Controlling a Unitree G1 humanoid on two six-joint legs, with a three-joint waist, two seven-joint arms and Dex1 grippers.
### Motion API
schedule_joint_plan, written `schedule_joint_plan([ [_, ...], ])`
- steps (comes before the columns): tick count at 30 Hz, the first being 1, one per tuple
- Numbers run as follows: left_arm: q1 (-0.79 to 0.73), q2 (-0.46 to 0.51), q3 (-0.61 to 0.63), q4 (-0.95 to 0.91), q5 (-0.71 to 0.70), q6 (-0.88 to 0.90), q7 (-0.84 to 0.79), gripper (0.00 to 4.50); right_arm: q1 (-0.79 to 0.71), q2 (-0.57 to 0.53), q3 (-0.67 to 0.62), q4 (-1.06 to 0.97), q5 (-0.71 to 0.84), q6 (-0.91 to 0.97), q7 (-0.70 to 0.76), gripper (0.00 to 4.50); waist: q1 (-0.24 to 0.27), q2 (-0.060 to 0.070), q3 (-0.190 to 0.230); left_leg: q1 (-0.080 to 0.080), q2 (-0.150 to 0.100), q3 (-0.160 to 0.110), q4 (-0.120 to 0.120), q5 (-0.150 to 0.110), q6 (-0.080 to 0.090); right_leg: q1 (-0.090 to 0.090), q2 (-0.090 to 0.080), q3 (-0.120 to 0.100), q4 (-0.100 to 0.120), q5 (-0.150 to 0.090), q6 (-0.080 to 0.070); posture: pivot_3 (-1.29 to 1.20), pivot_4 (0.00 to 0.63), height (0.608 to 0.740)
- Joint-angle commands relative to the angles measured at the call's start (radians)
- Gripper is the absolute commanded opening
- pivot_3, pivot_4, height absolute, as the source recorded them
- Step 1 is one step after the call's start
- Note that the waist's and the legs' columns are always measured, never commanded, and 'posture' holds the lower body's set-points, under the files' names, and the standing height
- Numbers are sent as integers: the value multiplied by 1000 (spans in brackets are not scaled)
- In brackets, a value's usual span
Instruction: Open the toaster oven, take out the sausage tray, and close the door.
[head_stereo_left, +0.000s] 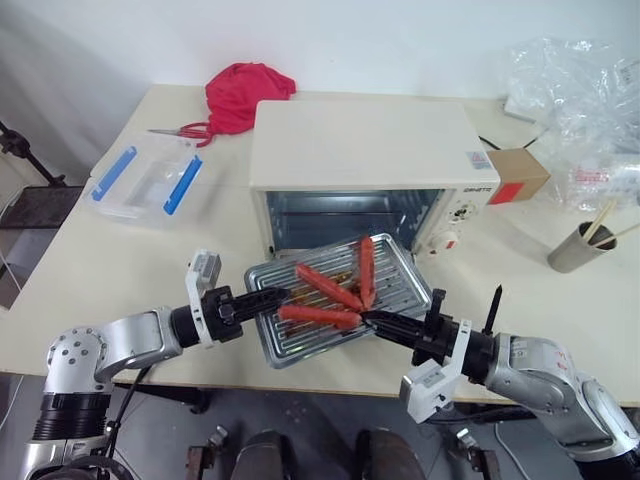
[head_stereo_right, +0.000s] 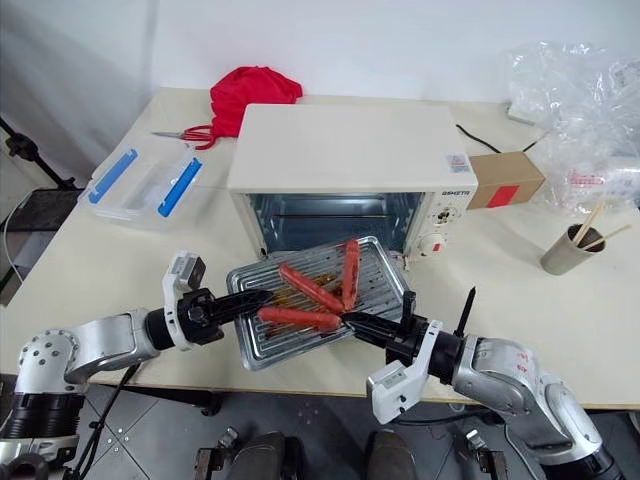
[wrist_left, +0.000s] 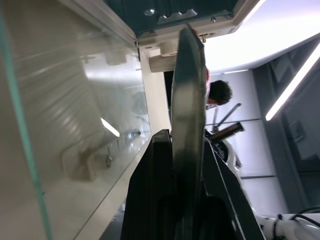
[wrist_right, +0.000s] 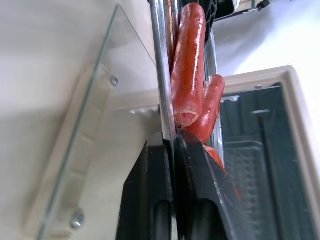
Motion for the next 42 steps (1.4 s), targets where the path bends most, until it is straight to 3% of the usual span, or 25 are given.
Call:
schedule_joint_plan([
  [1, 36, -19, 33, 33, -9, 45, -39, 0, 12, -10, -32, -29, 94, 47, 23, 1504, -1, 0, 0, 0, 0, 0, 0, 0, 0, 0, 0, 0, 0, 0, 0, 0, 150, 740],
  [9, 75, -89, 99, 54, -9, 49, 4, 0, 34, -36, -80, -27, 156, 74, 45, 4294, -1, 0, 0, 0, 0, 0, -1, 0, 0, 0, 0, 0, -2, 0, 0, 0, 150, 740],
  [16, 155, -100, 143, 21, -9, 40, 30, 0, 63, -66, -128, -23, 290, 131, 98, 4480, -2, 0, 0, 0, 1, 0, -1, 0, 0, 0, 0, 0, -3, 0, 0, 0, 150, 740],
  [21, 260, -86, 232, 22, -9, 46, -36, 0, 90, -39, -212, -19, 584, 298, 135, 4480, -4, 0, 0, 0, 1, 0, -1, 0, 0, 0, 0, 1, -3, 0, 0, 0, 150, 740],
  [24, 355, -46, 331, 82, -9, 84, -145, 0, 138, -70, -253, 24, 702, 341, 229, 3878, -4, 0, 0, 0, 1, 0, -1, 0, 0, 0, 0, 0, -4, -1, -2, 0, 150, 740],
  [28, 484, 18, 400, 113, -9, 134, -304, 0, 124, -69, -296, 118, 759, 372, 277, 2570, -9, 0, 0, 1, 2, 1, -2, -1, 0, -1, 0, 0, -4, -2, -3, 0, 150, 740],
  [35, 606, 10, 478, 135, -9, 121, -396, 0, 90, -72, -303, 239, 768, 375, 349, 260, -7, 0, 0, 1, 8, 1, -2, -2, -1, -1, 0, 0, -5, -2, -5, 0, 150, 740],
  [36, 633, -2, 497, 139, -9, 117, -404, 0, 92, -76, -300, 254, 775, 386, 367, 63, -5, 0, 0, 1, 8, 1, -2, -2, -1, -1, 0, 0, -5, -3, -5, 0, 150, 740],
  [42, 722, -132, 583, 105, -9, 47, -396, 0, 87, -76, -267, 309, 798, 494, 425, 63, -10, 0, 0, 1, 9, 1, -2, -3, -2, -1, -1, 0, -5, -4, -7, 0, 150, 740],
])
